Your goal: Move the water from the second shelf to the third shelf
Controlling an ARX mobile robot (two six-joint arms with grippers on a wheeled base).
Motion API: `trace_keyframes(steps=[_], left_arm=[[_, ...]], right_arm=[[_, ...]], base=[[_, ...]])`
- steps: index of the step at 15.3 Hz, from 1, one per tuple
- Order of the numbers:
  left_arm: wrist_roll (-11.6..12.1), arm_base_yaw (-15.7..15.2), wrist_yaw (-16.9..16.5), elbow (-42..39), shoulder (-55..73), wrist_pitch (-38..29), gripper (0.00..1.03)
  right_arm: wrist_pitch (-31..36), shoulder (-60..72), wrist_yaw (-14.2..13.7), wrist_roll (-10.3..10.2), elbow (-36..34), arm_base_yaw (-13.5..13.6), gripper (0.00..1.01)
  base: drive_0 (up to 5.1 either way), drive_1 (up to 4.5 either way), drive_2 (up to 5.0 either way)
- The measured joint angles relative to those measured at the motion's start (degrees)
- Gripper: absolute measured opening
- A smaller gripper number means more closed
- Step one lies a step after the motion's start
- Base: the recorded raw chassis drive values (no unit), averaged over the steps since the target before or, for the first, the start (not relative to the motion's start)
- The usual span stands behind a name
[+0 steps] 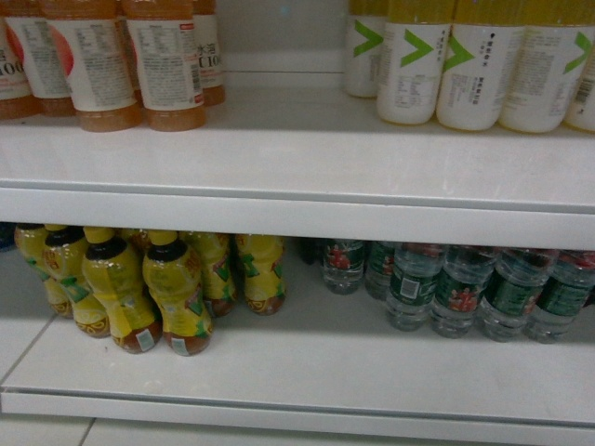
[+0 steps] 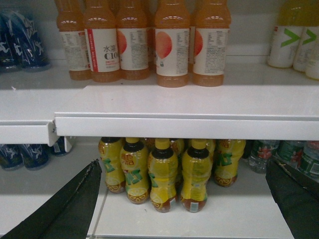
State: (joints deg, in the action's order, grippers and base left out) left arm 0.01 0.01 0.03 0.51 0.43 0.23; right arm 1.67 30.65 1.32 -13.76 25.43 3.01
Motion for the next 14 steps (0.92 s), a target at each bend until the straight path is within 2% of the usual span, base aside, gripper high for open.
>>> trace_keyframes(steps=[14], left_arm=[[0.0,0.0,0.0,0.0,0.0,0.0,0.98]], right_arm=[[-0.1,0.0,0.0,0.0,0.0,0.0,0.42]], base=[[-4.5,2.22,2.2]])
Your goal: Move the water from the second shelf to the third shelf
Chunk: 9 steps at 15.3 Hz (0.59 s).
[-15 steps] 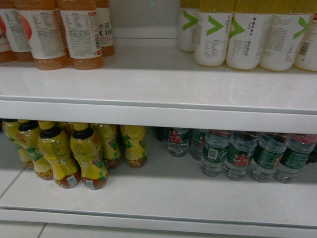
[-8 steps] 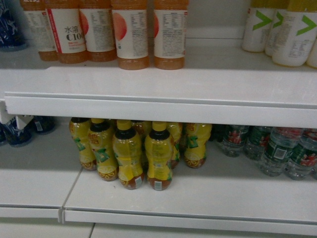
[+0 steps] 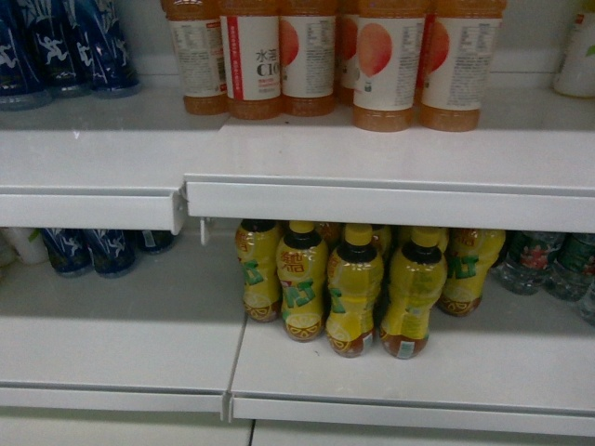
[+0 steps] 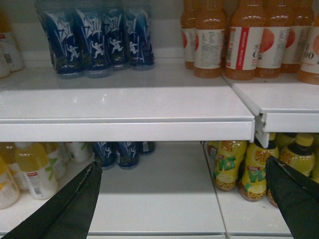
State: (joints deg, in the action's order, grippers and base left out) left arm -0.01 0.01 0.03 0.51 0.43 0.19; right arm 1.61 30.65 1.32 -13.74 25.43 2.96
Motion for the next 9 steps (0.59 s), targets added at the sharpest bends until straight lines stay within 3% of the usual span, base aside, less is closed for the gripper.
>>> trace_keyframes(steps=[9], left_arm=[[0.0,0.0,0.0,0.0,0.0,0.0,0.98]], right_arm=[[0.1,-0.1,0.0,0.0,0.0,0.0,0.42]], base=[[-4.7,2.12,2.1]])
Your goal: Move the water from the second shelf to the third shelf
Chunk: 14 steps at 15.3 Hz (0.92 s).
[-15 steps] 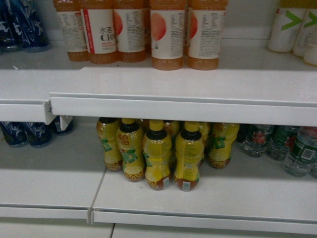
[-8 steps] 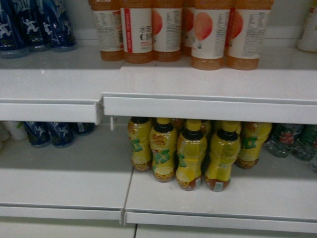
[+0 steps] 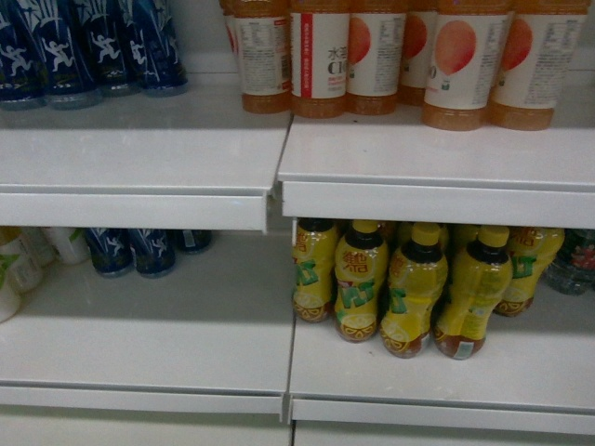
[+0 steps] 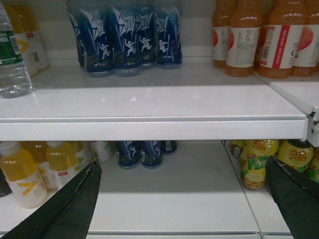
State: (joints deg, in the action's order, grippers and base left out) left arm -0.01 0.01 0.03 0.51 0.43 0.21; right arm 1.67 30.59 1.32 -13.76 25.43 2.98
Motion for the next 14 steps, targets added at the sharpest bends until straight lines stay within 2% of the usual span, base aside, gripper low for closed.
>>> trace_keyframes(steps=[14], left_arm=[[0.0,0.0,0.0,0.0,0.0,0.0,0.98]], right_arm=[[0.1,-0.1,0.0,0.0,0.0,0.0,0.42]], base=[[-4.6,2.22,2.2]])
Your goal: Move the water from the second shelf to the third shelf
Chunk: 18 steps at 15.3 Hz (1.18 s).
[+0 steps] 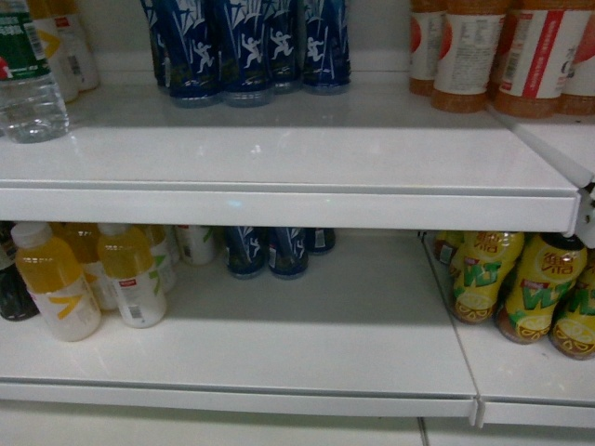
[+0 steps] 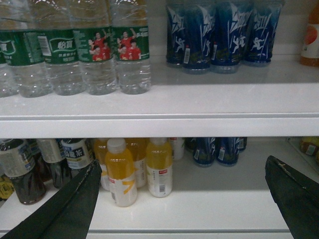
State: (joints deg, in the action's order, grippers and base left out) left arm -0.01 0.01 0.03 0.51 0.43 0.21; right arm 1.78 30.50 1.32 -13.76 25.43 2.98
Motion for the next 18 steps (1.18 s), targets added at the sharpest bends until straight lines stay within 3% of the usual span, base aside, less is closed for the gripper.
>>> trace_keyframes(steps=[18], left_arm=[[0.0,0.0,0.0,0.0,0.0,0.0,0.98]], right_arm=[[-0.2,0.2,0.0,0.0,0.0,0.0,0.42]], base=[[-4.6,2.18,2.2]])
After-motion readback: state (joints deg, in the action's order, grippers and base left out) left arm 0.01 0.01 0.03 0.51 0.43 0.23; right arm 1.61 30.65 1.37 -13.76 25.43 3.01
